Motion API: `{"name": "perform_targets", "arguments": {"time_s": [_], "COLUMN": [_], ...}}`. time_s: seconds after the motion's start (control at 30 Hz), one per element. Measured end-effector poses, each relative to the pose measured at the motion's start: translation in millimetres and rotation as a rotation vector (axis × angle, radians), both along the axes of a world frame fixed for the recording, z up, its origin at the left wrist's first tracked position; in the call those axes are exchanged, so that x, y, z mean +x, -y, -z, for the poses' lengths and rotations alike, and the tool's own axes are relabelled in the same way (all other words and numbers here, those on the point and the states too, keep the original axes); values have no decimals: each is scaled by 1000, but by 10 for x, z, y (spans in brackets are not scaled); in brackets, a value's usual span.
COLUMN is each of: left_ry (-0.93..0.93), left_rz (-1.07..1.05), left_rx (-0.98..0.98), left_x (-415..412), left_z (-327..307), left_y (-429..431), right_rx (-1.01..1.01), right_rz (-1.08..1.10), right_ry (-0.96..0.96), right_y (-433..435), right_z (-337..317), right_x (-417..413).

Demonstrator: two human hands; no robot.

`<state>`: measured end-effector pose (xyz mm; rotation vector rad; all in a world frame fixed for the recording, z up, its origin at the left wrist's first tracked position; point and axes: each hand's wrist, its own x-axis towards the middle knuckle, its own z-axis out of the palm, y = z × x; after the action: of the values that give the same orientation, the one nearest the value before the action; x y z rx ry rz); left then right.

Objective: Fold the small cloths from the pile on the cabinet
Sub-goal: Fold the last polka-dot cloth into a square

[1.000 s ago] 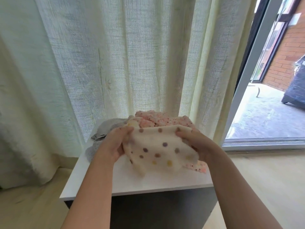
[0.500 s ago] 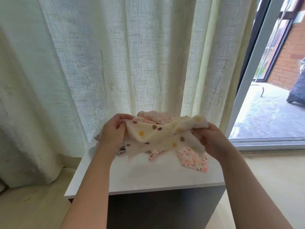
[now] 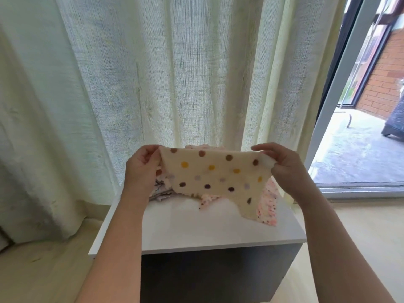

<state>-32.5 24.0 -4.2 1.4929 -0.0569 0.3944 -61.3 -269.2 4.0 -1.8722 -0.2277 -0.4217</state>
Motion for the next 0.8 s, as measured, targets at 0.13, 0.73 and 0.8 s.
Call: {"name": "perform_targets", "arguments": {"time_s": [0.13,0.73,0.8], "left_ry": [56,168,111], "left_rz": [-72,257,293], "left_rx": [88,559,592], "left_x": [-29,-456,-478], "left_z": [-83,-505,-522], "left_y": [39,390,383], "right_rx": [-455,97,103], "right_rz": [-36,-198,-166], "right_ry": [-265,5,51], "right_y": [89,-630,-596], "right_z": [147,-186,-220], "right_x": [78,-126,-139]}}
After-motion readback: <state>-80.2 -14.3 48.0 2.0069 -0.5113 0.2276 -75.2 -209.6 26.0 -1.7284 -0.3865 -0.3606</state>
